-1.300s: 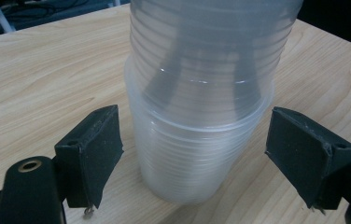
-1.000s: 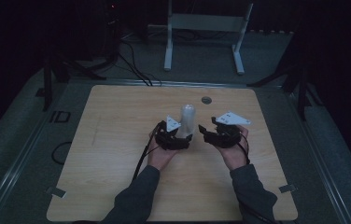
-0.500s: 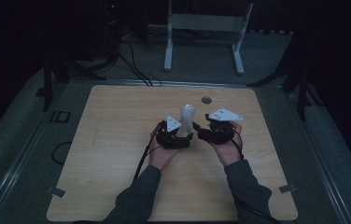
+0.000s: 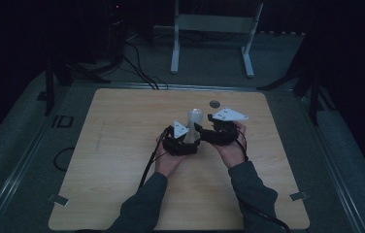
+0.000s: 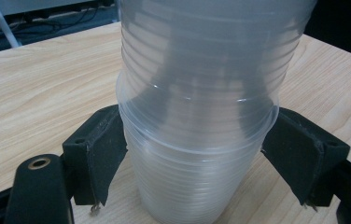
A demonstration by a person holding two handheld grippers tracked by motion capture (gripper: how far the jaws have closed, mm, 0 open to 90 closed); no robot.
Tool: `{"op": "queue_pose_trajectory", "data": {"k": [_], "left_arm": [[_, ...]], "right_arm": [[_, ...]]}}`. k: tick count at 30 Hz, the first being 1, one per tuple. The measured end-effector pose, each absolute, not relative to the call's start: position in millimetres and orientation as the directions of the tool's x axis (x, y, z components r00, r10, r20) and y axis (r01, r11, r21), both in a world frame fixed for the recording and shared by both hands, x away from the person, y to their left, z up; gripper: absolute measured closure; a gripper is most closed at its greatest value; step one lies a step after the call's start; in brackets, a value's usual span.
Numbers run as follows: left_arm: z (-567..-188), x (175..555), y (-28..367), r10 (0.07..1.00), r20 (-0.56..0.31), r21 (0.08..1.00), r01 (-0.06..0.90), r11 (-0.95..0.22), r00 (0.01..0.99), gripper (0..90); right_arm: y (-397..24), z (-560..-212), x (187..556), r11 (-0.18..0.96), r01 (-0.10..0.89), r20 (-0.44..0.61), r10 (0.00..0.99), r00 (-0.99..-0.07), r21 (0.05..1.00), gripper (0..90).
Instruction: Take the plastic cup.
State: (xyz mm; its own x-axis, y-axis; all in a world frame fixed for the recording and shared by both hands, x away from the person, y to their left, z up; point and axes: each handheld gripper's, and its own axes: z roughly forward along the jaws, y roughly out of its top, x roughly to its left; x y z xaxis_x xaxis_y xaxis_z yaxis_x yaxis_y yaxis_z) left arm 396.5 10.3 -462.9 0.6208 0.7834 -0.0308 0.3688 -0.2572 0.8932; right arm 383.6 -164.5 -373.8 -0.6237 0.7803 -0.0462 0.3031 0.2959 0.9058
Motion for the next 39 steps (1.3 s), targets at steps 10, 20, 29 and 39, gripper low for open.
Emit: {"op": "queue_pose_trajectory", "data": {"k": [10,20,29,39], "left_arm": [[-464,396,11,0.779,-0.019,0.898,0.353,-0.262,0.627,21.7],[-464,396,12,0.775,-0.011,0.901,0.343,-0.267,0.632,21.9],[-465,395,12,0.78,0.004,0.9,0.338,-0.276,0.626,22.3],[-465,396,11,0.778,0.006,0.903,0.331,-0.274,0.628,22.2]], "right_arm": [[-154,-372,392,0.301,0.285,-0.053,0.767,-0.639,0.91,33.8],[-150,-377,401,0.286,0.28,-0.035,0.754,-0.656,0.916,34.0],[-144,-378,405,0.294,0.281,-0.045,0.759,-0.65,0.914,38.4],[-144,-376,404,0.297,0.283,-0.051,0.766,-0.641,0.912,39.3]]}}
